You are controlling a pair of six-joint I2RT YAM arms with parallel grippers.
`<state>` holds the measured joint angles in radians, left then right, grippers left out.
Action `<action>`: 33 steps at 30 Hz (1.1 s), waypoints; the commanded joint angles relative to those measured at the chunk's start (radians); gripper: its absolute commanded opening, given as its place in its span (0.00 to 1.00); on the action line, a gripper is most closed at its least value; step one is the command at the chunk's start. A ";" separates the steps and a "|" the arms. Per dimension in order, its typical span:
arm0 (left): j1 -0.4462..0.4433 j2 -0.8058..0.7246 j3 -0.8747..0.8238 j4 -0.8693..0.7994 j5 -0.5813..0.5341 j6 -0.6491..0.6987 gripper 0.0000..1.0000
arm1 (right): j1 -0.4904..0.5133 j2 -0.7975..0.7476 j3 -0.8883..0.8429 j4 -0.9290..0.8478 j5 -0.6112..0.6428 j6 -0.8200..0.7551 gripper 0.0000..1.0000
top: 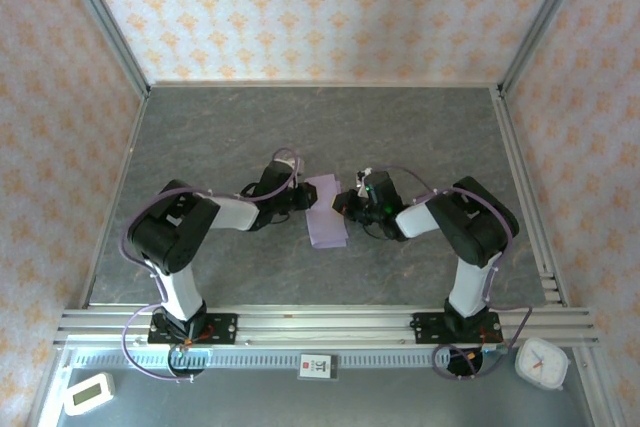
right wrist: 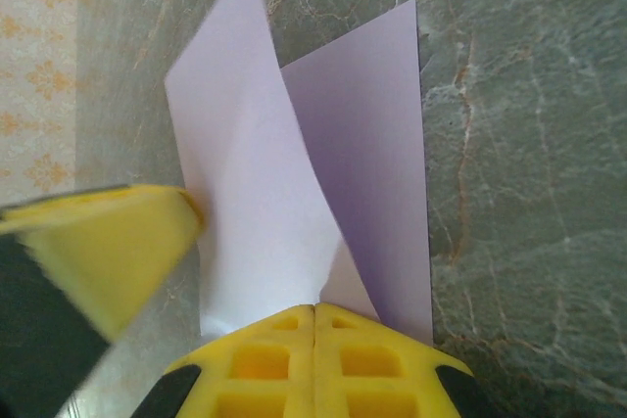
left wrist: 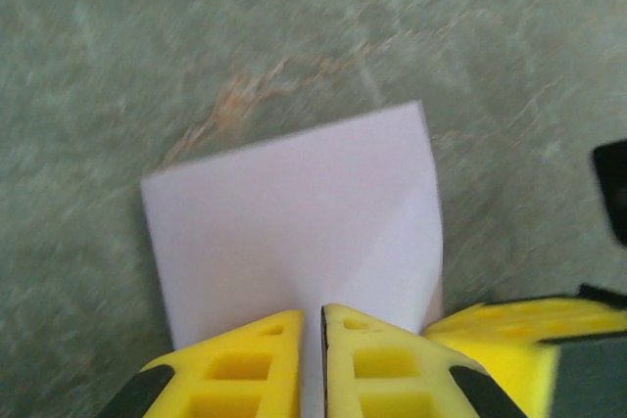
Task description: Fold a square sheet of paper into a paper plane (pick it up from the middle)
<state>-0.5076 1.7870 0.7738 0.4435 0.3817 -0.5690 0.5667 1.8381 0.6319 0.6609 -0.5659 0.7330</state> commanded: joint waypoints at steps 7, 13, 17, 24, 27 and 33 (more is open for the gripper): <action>0.050 0.020 0.126 -0.054 0.004 0.069 0.16 | 0.003 0.081 -0.045 -0.171 0.064 -0.006 0.00; 0.060 0.068 0.138 -0.035 0.022 0.077 0.16 | 0.003 0.083 -0.047 -0.168 0.063 -0.006 0.00; 0.060 0.071 0.106 0.007 0.033 0.071 0.16 | 0.003 0.081 -0.049 -0.166 0.063 -0.005 0.00; 0.061 0.115 0.083 0.047 0.039 0.060 0.15 | 0.004 0.086 -0.050 -0.162 0.060 -0.004 0.00; 0.059 0.147 0.074 0.055 0.039 0.060 0.15 | 0.004 0.087 -0.047 -0.165 0.059 -0.005 0.00; 0.058 0.156 0.059 0.043 0.023 0.081 0.14 | 0.003 0.091 -0.041 -0.164 0.054 -0.005 0.00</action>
<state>-0.4496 1.9244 0.8555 0.4862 0.4118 -0.5194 0.5667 1.8488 0.6304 0.6830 -0.5697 0.7334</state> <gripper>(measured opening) 0.140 0.044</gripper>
